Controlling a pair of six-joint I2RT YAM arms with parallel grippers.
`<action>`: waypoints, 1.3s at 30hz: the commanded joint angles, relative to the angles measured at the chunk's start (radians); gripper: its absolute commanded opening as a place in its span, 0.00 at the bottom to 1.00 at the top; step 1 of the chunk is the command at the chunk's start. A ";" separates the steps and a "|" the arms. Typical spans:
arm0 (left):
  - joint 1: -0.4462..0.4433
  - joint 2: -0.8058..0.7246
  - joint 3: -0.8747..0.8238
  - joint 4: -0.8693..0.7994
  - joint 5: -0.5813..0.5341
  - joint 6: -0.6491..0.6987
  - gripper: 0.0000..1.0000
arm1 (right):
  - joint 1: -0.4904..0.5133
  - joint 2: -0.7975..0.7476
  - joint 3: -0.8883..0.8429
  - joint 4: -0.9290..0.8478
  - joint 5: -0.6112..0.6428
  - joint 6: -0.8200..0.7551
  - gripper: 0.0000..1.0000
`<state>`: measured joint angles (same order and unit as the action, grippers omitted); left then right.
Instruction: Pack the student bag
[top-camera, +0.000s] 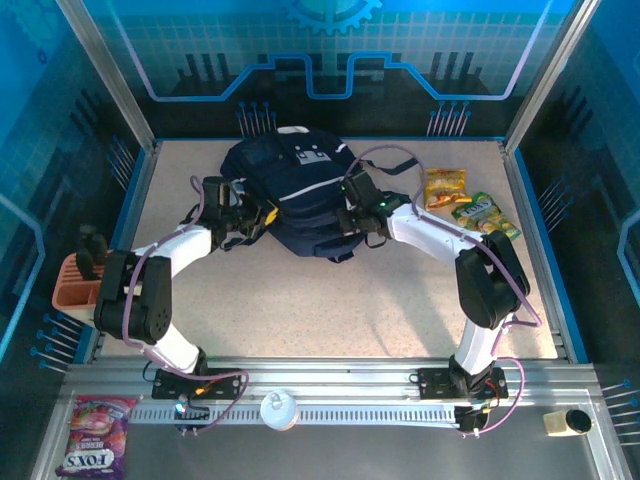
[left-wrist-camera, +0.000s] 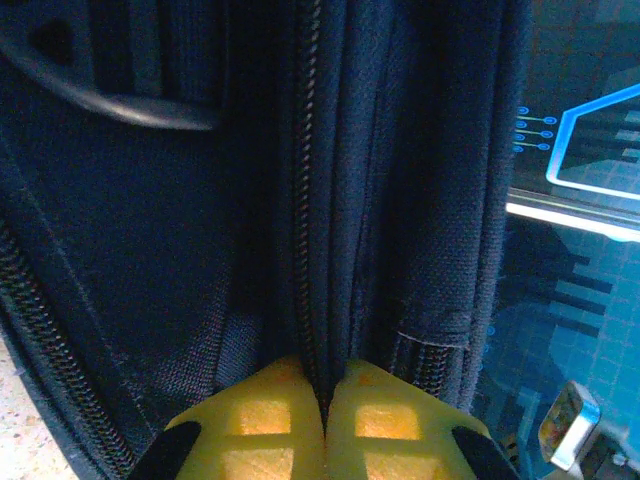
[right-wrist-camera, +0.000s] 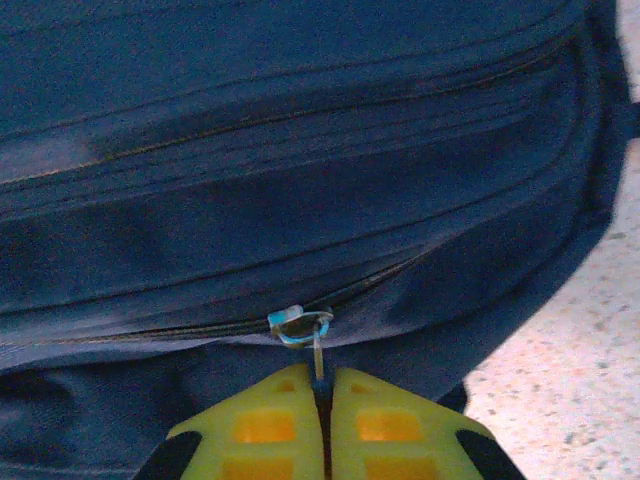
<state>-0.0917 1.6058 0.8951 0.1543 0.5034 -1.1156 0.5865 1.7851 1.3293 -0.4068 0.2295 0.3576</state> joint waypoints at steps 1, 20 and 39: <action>0.030 0.017 0.060 -0.035 0.011 0.061 0.00 | -0.024 -0.014 0.043 -0.075 0.083 -0.030 0.07; 0.091 0.052 0.239 -0.251 -0.134 0.238 0.36 | 0.188 -0.035 -0.028 0.219 -0.207 -0.123 0.07; 0.054 -0.213 -0.037 -0.196 -0.045 -0.004 0.60 | 0.231 0.163 0.196 0.264 -0.376 -0.009 0.07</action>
<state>-0.0170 1.4097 0.9012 -0.0708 0.4389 -1.0496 0.8043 1.9404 1.4792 -0.2035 -0.0956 0.3359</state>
